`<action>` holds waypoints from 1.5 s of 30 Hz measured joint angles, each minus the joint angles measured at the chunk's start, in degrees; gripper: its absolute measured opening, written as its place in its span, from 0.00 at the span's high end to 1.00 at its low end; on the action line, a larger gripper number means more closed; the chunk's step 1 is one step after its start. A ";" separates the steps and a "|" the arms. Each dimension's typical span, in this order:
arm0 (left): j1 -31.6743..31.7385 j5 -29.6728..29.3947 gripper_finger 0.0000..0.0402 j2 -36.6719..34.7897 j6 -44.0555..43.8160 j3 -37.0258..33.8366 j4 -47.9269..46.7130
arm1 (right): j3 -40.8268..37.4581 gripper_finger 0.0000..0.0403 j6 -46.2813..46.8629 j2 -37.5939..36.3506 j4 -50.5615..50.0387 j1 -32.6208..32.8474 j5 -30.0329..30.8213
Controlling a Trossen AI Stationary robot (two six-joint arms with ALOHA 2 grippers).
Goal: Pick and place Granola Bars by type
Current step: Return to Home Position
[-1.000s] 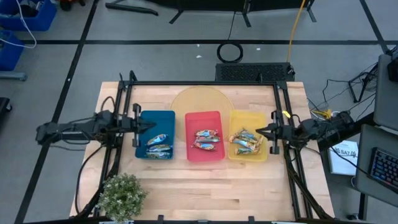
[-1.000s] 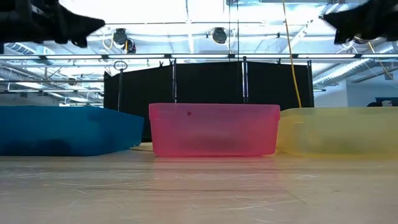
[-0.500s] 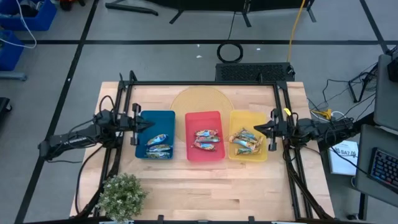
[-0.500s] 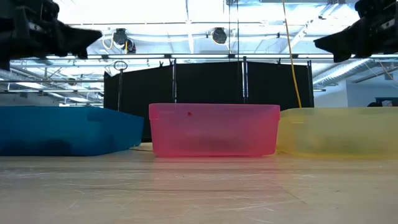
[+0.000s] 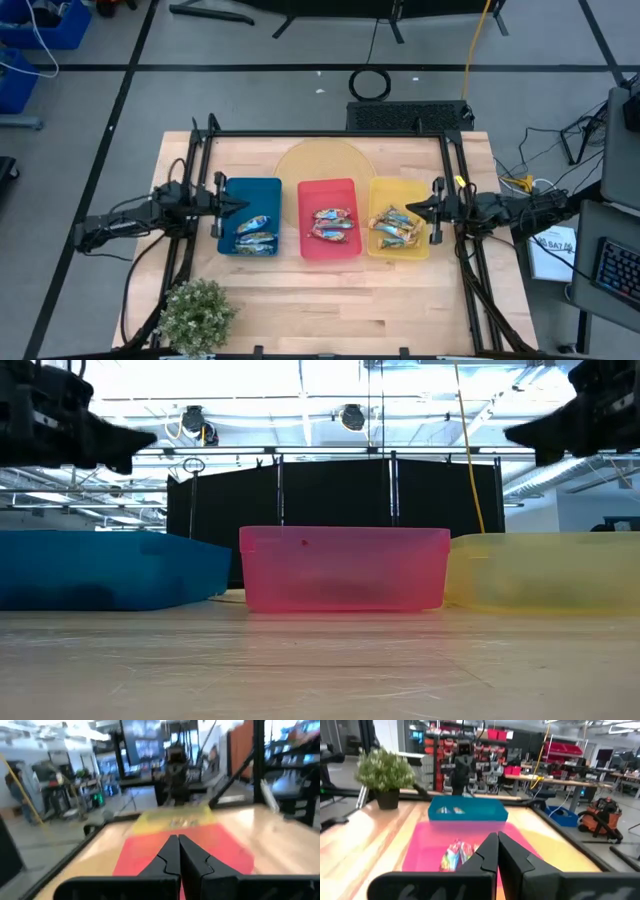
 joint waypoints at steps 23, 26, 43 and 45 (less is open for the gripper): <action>-8.11 -8.98 1.00 0.07 5.45 0.04 -2.99 | -6.24 1.00 -2.56 0.00 13.06 0.00 -1.47; -8.09 -8.48 1.00 0.07 5.45 0.04 -2.86 | -6.26 1.00 -1.63 0.02 13.11 0.00 -1.42; -8.09 -9.21 0.94 0.10 -2.03 0.04 -2.23 | -6.37 1.00 -1.32 0.10 12.71 0.00 -1.40; -8.09 -9.21 0.94 0.10 -2.06 0.04 -2.20 | -6.37 1.00 -1.31 0.11 12.71 0.00 -1.40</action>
